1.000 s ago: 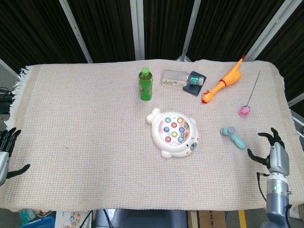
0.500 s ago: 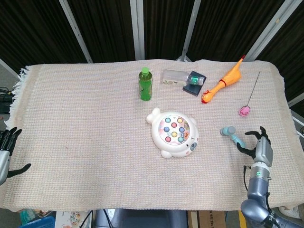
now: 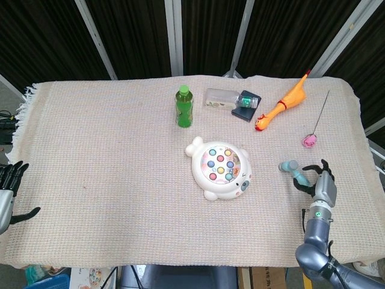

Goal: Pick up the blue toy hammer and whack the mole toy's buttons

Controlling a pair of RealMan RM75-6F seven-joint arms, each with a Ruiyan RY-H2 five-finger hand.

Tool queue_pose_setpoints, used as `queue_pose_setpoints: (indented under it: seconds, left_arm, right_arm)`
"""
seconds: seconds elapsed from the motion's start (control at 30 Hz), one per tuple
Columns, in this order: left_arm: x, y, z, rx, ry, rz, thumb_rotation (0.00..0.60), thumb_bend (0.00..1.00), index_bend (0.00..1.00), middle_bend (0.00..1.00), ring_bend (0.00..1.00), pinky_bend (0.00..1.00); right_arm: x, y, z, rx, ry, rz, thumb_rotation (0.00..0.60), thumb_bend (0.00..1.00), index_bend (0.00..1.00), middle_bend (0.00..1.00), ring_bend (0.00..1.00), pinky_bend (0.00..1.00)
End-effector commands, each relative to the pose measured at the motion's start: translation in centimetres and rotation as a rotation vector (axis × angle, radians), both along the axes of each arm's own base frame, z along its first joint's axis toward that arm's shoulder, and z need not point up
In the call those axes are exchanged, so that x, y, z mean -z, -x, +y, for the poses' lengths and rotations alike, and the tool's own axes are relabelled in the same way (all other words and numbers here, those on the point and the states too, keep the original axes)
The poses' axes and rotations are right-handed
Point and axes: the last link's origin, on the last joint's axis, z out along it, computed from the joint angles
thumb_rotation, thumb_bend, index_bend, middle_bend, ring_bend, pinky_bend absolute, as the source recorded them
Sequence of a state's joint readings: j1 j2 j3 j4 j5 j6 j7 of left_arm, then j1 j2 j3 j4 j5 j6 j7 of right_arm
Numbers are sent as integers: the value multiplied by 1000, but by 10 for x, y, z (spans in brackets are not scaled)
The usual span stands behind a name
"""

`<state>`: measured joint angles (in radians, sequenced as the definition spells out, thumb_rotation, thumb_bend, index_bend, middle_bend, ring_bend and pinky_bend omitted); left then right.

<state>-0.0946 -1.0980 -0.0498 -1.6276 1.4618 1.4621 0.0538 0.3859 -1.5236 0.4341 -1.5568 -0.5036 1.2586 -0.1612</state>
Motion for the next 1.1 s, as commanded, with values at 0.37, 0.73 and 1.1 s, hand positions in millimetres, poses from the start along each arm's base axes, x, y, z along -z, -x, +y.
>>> queue_pose_setpoints:
  seconds: [0.37, 0.73, 1.1]
  left_arm:
    - [1, 0, 2, -8, 11, -10, 600, 0, 0, 0, 0, 0]
    - [1, 1, 2, -13, 17, -10, 600, 0, 0, 0, 0, 0]
    - [1, 1, 2, -17, 16, -13, 600, 0, 0, 0, 0, 0]
  right_arm:
    - [13, -1, -12, 17, -3, 5, 600, 290, 474, 95, 0, 0]
    - [19, 1, -17, 27, -13, 1, 600, 286, 487, 101, 0, 0]
    - [24, 1, -20, 29, -21, 0, 600, 344, 516, 113, 0, 0]
